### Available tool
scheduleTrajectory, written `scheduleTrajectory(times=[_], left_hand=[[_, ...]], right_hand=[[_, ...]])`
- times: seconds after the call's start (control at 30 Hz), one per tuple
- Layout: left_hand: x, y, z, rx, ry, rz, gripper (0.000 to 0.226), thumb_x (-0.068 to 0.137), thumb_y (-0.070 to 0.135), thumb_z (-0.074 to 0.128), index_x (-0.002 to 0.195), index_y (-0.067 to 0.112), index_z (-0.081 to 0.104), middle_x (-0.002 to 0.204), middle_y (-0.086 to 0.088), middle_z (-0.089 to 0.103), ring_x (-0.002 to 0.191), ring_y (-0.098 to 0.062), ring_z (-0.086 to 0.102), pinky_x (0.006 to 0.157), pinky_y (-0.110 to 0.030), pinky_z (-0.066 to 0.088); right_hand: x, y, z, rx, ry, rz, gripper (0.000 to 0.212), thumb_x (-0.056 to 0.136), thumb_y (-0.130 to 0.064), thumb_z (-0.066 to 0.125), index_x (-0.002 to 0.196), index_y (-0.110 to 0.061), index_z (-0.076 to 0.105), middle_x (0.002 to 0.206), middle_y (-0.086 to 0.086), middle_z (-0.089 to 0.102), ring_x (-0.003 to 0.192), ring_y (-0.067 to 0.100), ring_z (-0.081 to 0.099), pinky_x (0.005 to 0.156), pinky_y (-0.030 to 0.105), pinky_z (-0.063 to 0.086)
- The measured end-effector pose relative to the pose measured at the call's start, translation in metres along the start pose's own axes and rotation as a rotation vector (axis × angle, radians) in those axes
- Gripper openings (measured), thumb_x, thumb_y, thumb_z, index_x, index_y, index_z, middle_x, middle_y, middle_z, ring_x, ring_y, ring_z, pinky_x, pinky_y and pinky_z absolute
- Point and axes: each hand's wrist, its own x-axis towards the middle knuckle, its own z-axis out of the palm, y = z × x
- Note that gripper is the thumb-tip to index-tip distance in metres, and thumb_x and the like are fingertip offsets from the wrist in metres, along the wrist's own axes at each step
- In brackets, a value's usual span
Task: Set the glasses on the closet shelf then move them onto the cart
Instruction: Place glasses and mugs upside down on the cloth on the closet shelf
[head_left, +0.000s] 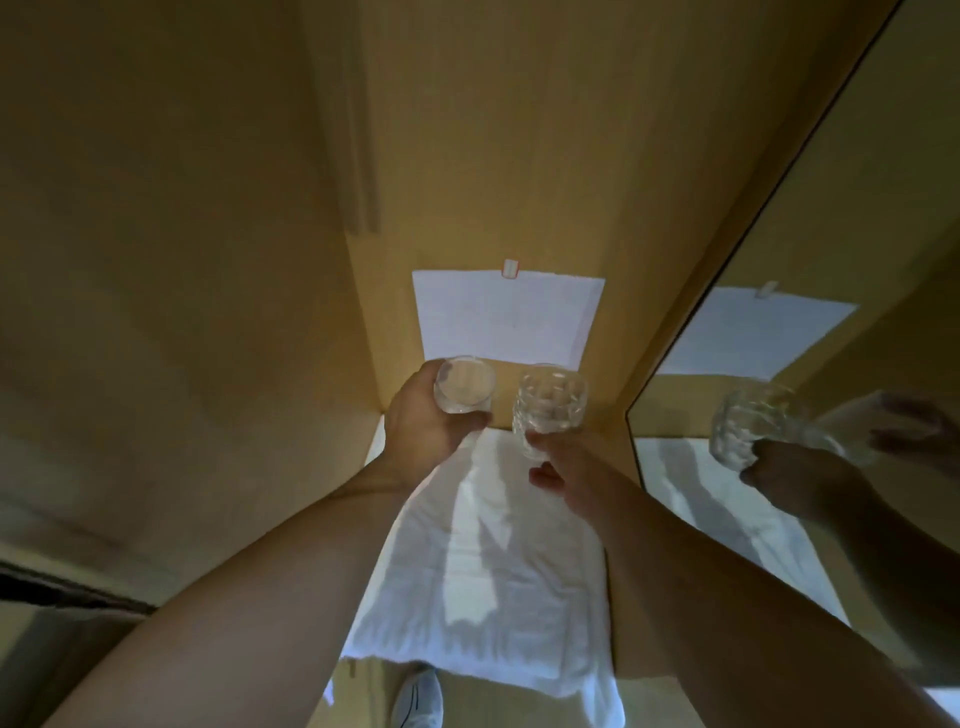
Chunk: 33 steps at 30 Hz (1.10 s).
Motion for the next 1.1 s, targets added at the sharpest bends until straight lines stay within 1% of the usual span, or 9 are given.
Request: scheduleTrajectory(times=[0.07, 0.2, 0.3, 0.37, 0.47, 0.57, 0.8, 0.97, 1.1], left_hand=[[-0.011, 0.018, -0.015, -0.02, 0.013, -0.002, 0.076, 0.05, 0.049, 0.085, 0.12, 0.033, 0.058, 0.114, 0.011, 0.065, 0.105, -0.019, 0.062, 0.087, -0.033, 0.051], [-0.024, 0.056, -0.04, -0.042, 0.054, 0.015, 0.076, 0.058, 0.038, 0.092, 0.125, 0.03, 0.058, 0.119, 0.007, 0.064, 0.107, -0.019, 0.062, 0.085, -0.031, 0.05], [-0.035, 0.089, -0.06, -0.042, 0.103, 0.063, 0.067, 0.063, 0.029, 0.093, 0.121, 0.026, 0.059, 0.116, 0.006, 0.063, 0.105, -0.019, 0.061, 0.08, -0.026, 0.044], [-0.046, 0.113, -0.076, -0.019, 0.145, 0.106, 0.064, 0.063, 0.032, 0.092, 0.118, 0.027, 0.06, 0.115, 0.008, 0.064, 0.103, -0.017, 0.061, 0.079, -0.027, 0.044], [-0.063, 0.145, -0.098, 0.012, 0.187, 0.164, 0.069, 0.064, 0.04, 0.09, 0.125, 0.027, 0.061, 0.119, 0.008, 0.065, 0.107, -0.018, 0.063, 0.087, -0.032, 0.051], [-0.084, 0.177, -0.117, 0.034, 0.242, 0.192, 0.071, 0.065, 0.044, 0.089, 0.127, 0.027, 0.061, 0.119, 0.007, 0.064, 0.107, -0.02, 0.063, 0.089, -0.034, 0.051], [-0.128, 0.224, -0.148, -0.029, 0.298, 0.184, 0.079, 0.046, 0.06, 0.079, 0.116, 0.03, 0.064, 0.112, 0.01, 0.068, 0.105, -0.015, 0.065, 0.094, -0.039, 0.053], [-0.153, 0.248, -0.171, -0.062, 0.301, 0.206, 0.069, 0.057, 0.055, 0.088, 0.115, 0.028, 0.062, 0.11, 0.008, 0.065, 0.104, -0.017, 0.063, 0.095, -0.041, 0.053], [-0.171, 0.263, -0.182, -0.094, 0.274, 0.254, 0.078, 0.045, 0.067, 0.082, 0.11, 0.031, 0.061, 0.108, 0.009, 0.066, 0.102, -0.016, 0.063, 0.092, -0.042, 0.055]], right_hand=[[-0.021, -0.018, -0.004, -0.024, -0.016, -0.056, 0.045, 0.083, -0.016, 0.083, 0.123, -0.014, 0.062, 0.108, 0.012, 0.06, 0.076, 0.021, 0.061, 0.058, 0.033, 0.058], [-0.064, -0.052, -0.016, -0.097, -0.043, -0.202, 0.037, 0.087, -0.015, 0.078, 0.12, -0.009, 0.064, 0.103, 0.016, 0.063, 0.082, 0.027, 0.064, 0.064, 0.037, 0.062], [-0.098, -0.08, -0.024, -0.152, -0.044, -0.28, 0.024, 0.092, -0.016, 0.073, 0.11, -0.004, 0.062, 0.075, 0.009, 0.054, 0.056, 0.02, 0.051, 0.041, 0.022, 0.043], [-0.122, -0.099, -0.026, -0.173, -0.013, -0.329, 0.024, 0.092, -0.018, 0.074, 0.108, -0.002, 0.064, 0.067, 0.008, 0.053, 0.047, 0.021, 0.047, 0.042, 0.025, 0.043], [-0.153, -0.121, -0.03, -0.208, 0.01, -0.408, 0.029, 0.089, -0.028, 0.077, 0.104, -0.007, 0.066, 0.07, 0.014, 0.065, 0.053, 0.029, 0.062, 0.061, 0.046, 0.06], [-0.184, -0.14, -0.038, -0.201, 0.001, -0.458, 0.035, 0.086, -0.036, 0.079, 0.102, -0.009, 0.064, 0.073, 0.015, 0.067, 0.057, 0.031, 0.066, 0.07, 0.056, 0.062], [-0.248, -0.164, -0.055, -0.2, -0.035, -0.524, 0.033, 0.087, -0.034, 0.078, 0.102, -0.008, 0.064, 0.084, 0.014, 0.065, 0.059, 0.031, 0.066, 0.066, 0.052, 0.063], [-0.293, -0.171, -0.066, -0.204, -0.04, -0.549, 0.03, 0.089, -0.03, 0.078, 0.105, -0.011, 0.06, 0.087, 0.012, 0.063, 0.061, 0.029, 0.063, 0.068, 0.05, 0.063], [-0.324, -0.166, -0.074, -0.221, -0.03, -0.591, 0.036, 0.089, -0.03, 0.077, 0.111, -0.008, 0.059, 0.085, 0.013, 0.062, 0.06, 0.029, 0.062, 0.063, 0.045, 0.064]])
